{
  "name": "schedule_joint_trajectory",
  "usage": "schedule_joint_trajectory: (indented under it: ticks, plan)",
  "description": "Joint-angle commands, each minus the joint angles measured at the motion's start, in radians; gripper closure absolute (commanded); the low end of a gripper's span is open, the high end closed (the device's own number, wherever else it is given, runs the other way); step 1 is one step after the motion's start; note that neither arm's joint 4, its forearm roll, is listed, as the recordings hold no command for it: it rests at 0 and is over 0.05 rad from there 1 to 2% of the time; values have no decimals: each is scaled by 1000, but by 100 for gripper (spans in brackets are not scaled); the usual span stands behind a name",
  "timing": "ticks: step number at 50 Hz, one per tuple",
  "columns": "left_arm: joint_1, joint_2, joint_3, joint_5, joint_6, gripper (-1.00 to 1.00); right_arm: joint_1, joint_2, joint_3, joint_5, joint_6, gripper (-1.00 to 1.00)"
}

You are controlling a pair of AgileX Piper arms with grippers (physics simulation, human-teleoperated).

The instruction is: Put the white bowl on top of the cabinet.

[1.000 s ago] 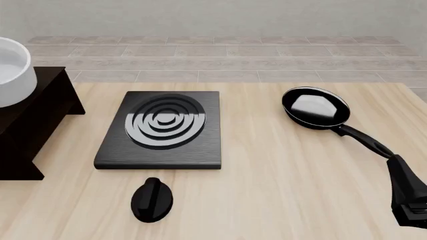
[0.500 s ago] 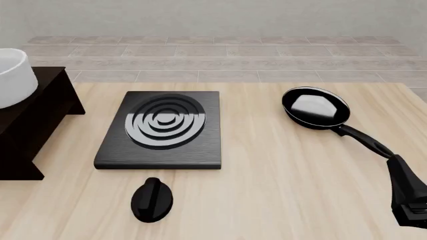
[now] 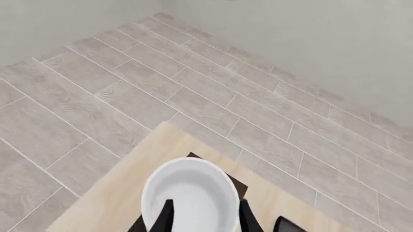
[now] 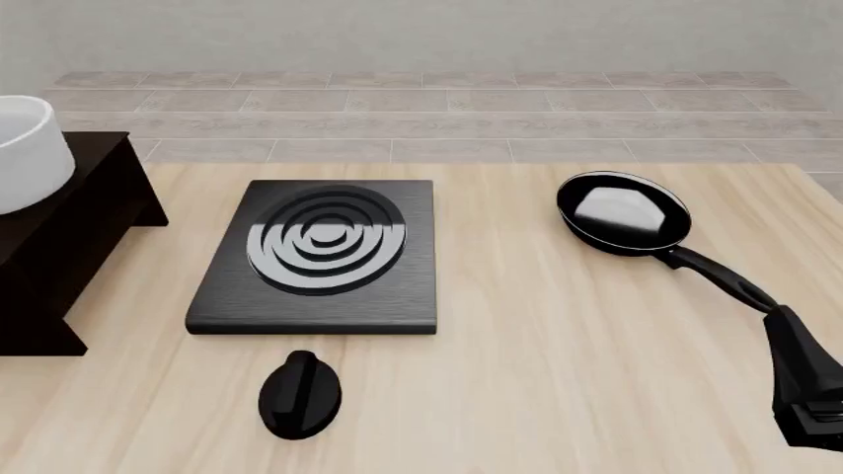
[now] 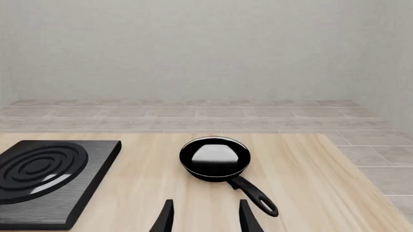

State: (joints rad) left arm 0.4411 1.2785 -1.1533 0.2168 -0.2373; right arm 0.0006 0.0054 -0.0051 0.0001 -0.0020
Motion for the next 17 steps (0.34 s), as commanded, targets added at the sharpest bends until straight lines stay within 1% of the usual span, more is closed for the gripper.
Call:
schedule_joint_trajectory:
  ticks: [1,17]
  plan:
    - [-31,-53,40,5,-34,-100,0,0,0,0,0,-100]
    - [-68,-93,127,-38,-65,-100,0,0,0,0,0,-100]
